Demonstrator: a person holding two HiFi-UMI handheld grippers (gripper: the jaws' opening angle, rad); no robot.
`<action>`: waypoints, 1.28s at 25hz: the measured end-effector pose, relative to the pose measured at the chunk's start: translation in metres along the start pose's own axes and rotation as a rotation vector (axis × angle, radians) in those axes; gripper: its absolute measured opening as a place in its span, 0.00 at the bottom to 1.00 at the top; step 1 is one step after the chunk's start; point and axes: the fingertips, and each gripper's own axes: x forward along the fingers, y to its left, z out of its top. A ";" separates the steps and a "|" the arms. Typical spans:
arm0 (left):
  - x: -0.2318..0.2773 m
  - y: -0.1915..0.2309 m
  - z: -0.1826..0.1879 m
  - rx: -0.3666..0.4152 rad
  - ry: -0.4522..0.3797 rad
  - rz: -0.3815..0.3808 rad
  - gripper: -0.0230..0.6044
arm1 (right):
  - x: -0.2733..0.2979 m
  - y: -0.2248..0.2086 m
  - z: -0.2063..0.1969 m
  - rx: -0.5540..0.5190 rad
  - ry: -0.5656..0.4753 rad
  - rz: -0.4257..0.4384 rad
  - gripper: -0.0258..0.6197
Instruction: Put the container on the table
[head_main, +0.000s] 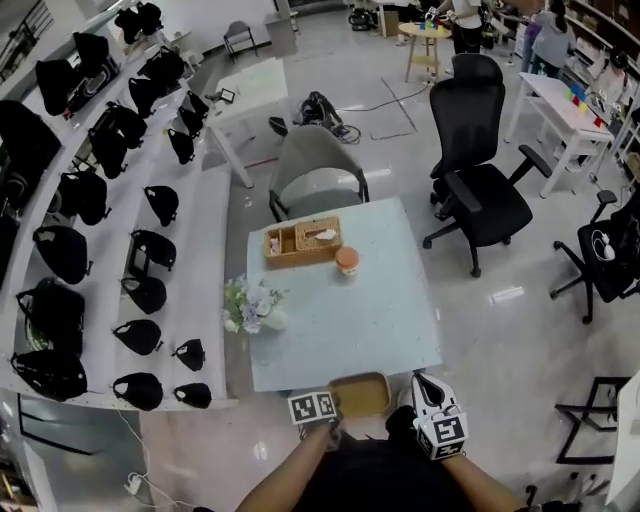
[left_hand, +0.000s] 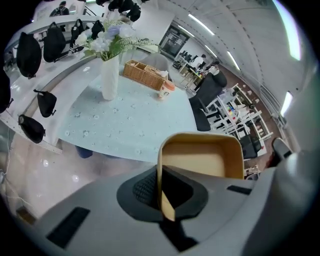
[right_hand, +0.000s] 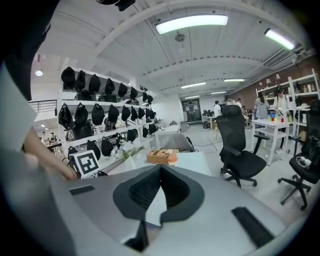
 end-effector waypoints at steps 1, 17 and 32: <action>0.003 -0.007 0.004 -0.012 -0.003 0.004 0.05 | 0.004 -0.008 0.006 -0.007 -0.002 0.010 0.04; 0.050 -0.065 0.053 -0.083 -0.034 0.083 0.05 | 0.047 -0.123 0.043 -0.002 -0.023 0.051 0.04; 0.144 -0.062 0.172 -0.052 0.003 0.109 0.05 | 0.097 -0.164 0.023 -0.014 0.077 -0.009 0.04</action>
